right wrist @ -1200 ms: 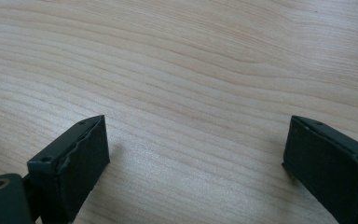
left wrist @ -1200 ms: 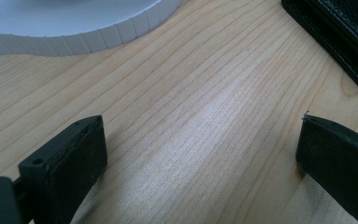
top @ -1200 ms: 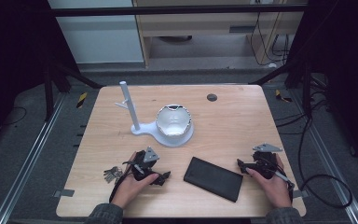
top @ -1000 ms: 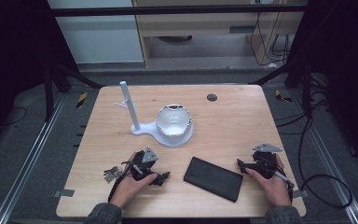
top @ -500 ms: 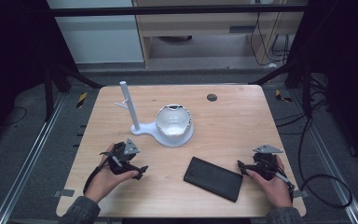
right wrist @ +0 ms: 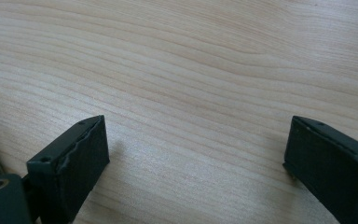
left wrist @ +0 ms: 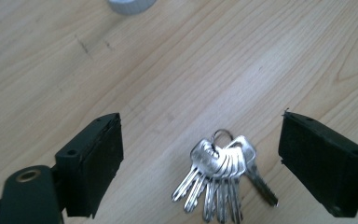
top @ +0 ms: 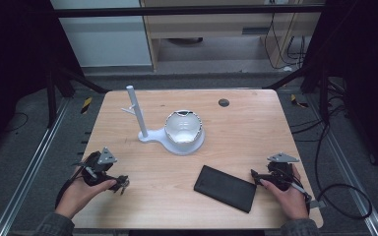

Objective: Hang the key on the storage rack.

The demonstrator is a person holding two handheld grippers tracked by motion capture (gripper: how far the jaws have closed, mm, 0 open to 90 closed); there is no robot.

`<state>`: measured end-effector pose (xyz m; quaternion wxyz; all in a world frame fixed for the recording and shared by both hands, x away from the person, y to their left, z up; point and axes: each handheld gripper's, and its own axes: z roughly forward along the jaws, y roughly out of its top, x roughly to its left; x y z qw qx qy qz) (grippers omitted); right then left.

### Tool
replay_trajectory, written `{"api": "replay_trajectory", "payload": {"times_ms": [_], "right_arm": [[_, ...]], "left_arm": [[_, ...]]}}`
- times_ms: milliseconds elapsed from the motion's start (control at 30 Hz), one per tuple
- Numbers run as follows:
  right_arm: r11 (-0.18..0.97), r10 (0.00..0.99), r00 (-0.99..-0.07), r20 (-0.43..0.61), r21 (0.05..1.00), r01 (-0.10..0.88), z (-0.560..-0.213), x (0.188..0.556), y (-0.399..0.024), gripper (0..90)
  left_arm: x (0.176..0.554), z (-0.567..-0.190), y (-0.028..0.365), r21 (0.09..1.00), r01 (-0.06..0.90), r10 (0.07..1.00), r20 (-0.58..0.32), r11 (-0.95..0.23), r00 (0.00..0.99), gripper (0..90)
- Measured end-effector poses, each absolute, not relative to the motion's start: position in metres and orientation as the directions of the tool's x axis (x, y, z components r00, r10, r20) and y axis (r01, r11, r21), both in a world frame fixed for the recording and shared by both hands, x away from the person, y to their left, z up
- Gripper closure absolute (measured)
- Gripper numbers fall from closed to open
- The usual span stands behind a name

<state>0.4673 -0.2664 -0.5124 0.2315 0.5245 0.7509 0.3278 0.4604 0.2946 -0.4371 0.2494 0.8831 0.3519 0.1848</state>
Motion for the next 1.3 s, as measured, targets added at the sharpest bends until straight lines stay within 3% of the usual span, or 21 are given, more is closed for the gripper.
{"api": "replay_trajectory", "payload": {"times_ms": [267,467,633,1033,1300], "right_arm": [[0.237,0.939,-0.344,-0.006,0.735,0.635,-0.512,0.467,-0.267,6.5],[0.234,0.939,-0.343,-0.003,0.736,0.636,-0.512,0.466,-0.266,6.5],[0.234,0.939,-0.344,-0.001,0.735,0.636,-0.512,0.466,-0.266,6.4],[0.236,0.939,-0.343,-0.006,0.736,0.634,-0.513,0.466,-0.266,6.5],[0.236,0.939,-0.344,-0.005,0.737,0.633,-0.513,0.466,-0.266,6.5]], "left_arm": [[0.457,-0.446,0.307,0.53,0.548,0.694,0.112,-0.647,0.711,18.5],[0.465,-0.458,0.301,0.41,0.548,0.634,0.104,-0.729,0.766,32.7],[0.467,-0.46,0.298,0.397,0.549,0.627,0.091,-0.735,0.774,41.6],[0.476,-0.469,0.296,0.35,0.559,0.614,0.06,-0.751,0.787,43.8],[0.476,-0.467,0.293,0.333,0.575,0.616,0.026,-0.748,0.787,63.7]]}}
